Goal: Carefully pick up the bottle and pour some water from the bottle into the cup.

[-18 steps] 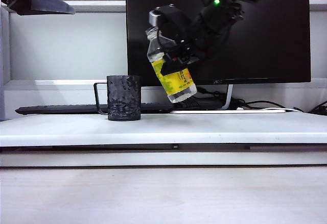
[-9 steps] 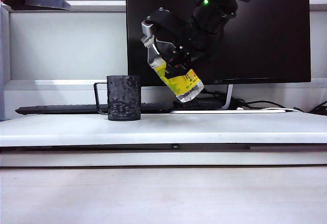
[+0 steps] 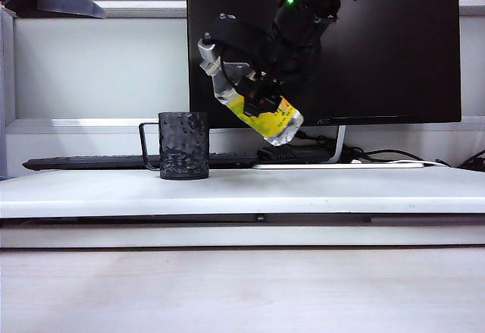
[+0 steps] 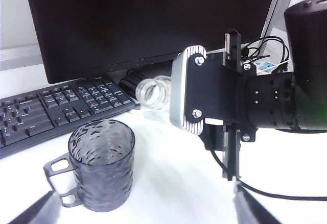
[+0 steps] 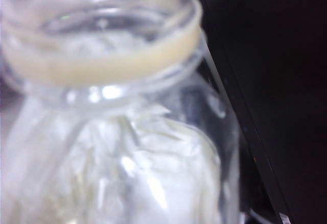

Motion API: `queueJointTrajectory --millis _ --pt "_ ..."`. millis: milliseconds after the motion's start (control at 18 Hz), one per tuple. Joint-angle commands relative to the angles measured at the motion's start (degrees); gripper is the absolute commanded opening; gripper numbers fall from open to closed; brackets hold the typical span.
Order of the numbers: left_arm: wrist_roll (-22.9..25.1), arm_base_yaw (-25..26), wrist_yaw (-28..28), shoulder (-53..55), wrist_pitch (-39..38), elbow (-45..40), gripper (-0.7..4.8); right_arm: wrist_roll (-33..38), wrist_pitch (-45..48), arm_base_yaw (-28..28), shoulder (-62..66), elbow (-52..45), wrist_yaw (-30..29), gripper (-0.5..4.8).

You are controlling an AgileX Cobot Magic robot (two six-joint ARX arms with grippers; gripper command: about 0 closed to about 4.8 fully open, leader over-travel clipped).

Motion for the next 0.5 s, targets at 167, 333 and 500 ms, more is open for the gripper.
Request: queueJointTrajectory --millis 167,333,500 --pt "0.2 0.1 1.7 -0.2 -0.9 0.1 4.79 -1.8 7.0 0.5 -0.4 0.5 1.2 2.11" --pt "0.2 0.1 2.5 -0.1 -0.8 0.1 4.79 -5.7 10.7 0.5 2.2 0.6 1.4 2.11" --pt "0.3 0.1 2.5 -0.1 -0.8 0.1 4.79 -5.9 12.8 0.5 4.5 0.6 2.0 2.11"
